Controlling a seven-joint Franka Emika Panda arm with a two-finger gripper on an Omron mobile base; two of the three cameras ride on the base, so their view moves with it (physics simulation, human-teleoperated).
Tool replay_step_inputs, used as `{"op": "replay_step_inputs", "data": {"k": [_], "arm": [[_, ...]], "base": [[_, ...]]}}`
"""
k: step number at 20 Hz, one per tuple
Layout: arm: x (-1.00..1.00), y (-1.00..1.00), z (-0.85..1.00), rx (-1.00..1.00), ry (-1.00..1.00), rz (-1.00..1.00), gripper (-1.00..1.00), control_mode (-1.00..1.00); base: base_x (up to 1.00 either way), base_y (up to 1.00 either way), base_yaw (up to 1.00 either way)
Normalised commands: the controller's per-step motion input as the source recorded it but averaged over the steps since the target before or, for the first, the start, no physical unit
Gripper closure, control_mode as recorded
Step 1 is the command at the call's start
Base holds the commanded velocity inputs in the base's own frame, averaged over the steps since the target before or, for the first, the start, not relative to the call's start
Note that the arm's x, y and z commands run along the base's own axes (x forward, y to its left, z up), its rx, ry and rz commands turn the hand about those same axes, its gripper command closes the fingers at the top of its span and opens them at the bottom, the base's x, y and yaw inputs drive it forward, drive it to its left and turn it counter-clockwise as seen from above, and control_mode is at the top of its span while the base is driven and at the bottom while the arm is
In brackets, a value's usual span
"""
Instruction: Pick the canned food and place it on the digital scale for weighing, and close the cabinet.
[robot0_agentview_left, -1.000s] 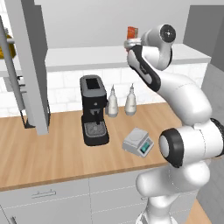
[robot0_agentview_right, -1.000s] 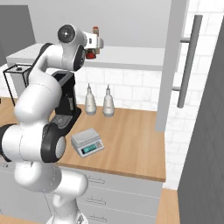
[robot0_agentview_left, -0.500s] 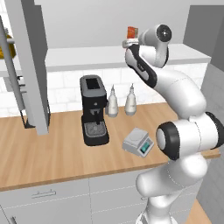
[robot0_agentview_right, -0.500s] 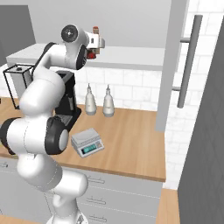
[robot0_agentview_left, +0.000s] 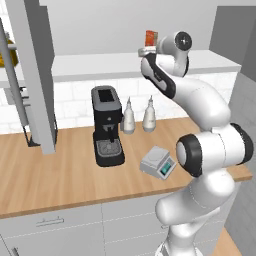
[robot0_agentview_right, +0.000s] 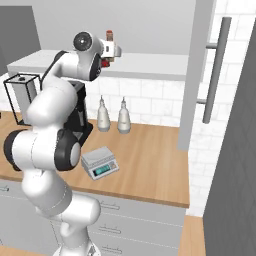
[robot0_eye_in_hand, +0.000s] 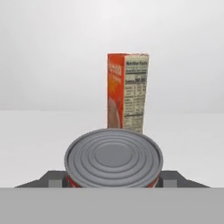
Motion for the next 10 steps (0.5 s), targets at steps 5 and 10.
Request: {"op": "replay_step_inputs", "data": {"k": [5,10], "arm": [[0.02,0.00,0.00,0.00,0.00,0.00,1.00,-1.00],[-0.63,0.00,0.00,0.08,-0.09,0.00,1.00,-1.00]], "base": [[0.00,0.00,0.00],[0.00,0.00,0.00]]}}
